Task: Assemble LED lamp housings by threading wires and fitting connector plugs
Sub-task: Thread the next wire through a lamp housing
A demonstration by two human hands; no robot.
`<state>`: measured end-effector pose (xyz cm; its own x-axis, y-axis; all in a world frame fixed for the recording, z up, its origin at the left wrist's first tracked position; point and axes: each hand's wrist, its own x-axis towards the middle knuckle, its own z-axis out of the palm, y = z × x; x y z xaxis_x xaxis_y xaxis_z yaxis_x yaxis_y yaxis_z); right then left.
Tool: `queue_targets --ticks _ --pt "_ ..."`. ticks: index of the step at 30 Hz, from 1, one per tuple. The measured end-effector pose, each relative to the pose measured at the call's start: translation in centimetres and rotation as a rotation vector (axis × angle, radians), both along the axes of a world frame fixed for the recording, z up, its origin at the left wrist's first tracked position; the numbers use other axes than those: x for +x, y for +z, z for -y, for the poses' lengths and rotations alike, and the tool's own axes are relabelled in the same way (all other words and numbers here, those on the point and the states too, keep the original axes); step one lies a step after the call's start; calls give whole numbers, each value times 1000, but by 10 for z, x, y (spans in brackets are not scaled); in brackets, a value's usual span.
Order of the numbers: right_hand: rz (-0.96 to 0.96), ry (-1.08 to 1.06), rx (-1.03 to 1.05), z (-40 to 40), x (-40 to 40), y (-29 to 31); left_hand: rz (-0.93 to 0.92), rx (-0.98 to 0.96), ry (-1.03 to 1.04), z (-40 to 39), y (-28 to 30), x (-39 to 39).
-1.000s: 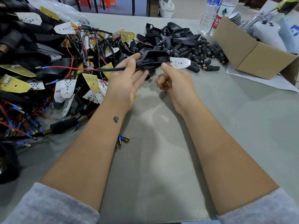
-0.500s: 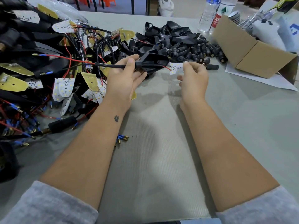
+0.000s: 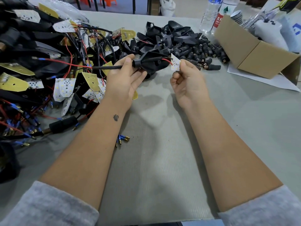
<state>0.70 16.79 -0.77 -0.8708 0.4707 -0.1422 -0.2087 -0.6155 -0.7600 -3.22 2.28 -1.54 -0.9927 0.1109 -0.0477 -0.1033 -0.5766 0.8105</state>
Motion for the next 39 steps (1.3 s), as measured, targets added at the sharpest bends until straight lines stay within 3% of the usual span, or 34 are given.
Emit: queue_targets --ticks 3,10,20,33,39 --pt "35 -76 60 0 0 -2 31 56 -15 2 2 0" --pt "113 -126 520 9 3 -3 -5 -63 -116 -1 3 5" --pt "164 -175 760 10 2 -6 -109 -173 -101 -4 0 7" --pt "140 -180 726 11 2 -7 -83 -202 -89 -6 3 11" --pt "195 -219 883 9 2 -8 -71 -151 -22 -4 2 9"
